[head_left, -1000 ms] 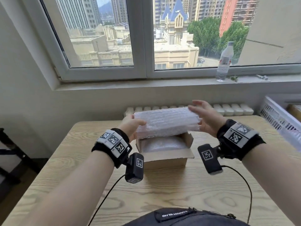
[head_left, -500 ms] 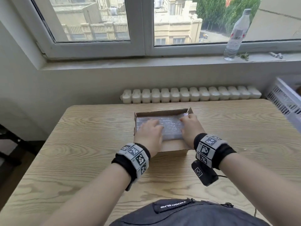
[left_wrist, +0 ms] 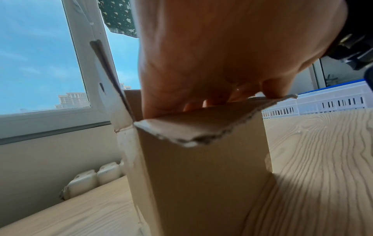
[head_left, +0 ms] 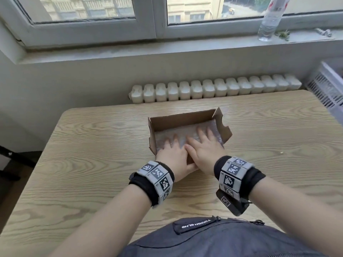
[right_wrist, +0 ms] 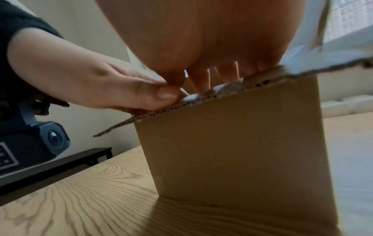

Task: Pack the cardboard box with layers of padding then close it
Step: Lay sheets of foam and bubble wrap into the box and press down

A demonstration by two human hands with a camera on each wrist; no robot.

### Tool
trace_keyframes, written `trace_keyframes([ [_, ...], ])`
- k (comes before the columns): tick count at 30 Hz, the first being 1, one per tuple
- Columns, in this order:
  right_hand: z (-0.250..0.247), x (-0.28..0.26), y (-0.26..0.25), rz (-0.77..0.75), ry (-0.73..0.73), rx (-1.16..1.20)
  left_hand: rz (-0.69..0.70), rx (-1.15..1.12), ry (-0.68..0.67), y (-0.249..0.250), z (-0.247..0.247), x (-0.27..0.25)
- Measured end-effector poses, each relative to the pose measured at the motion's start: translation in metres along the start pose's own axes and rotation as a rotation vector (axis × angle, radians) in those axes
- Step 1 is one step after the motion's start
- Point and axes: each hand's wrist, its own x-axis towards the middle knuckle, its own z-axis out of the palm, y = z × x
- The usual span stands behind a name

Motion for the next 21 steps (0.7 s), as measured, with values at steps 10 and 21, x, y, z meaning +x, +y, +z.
trace_keyframes([
  [10,-0.008,0.020,-0.001,0.080,-0.222,-0.039,-0.008,-0.043,-0.116,-0.011,-0.009,0.011],
  [21,-0.015,0.043,0.010,0.046,-0.436,-0.059,-0.023,-0.152,-0.147,-0.013,-0.009,0.024],
])
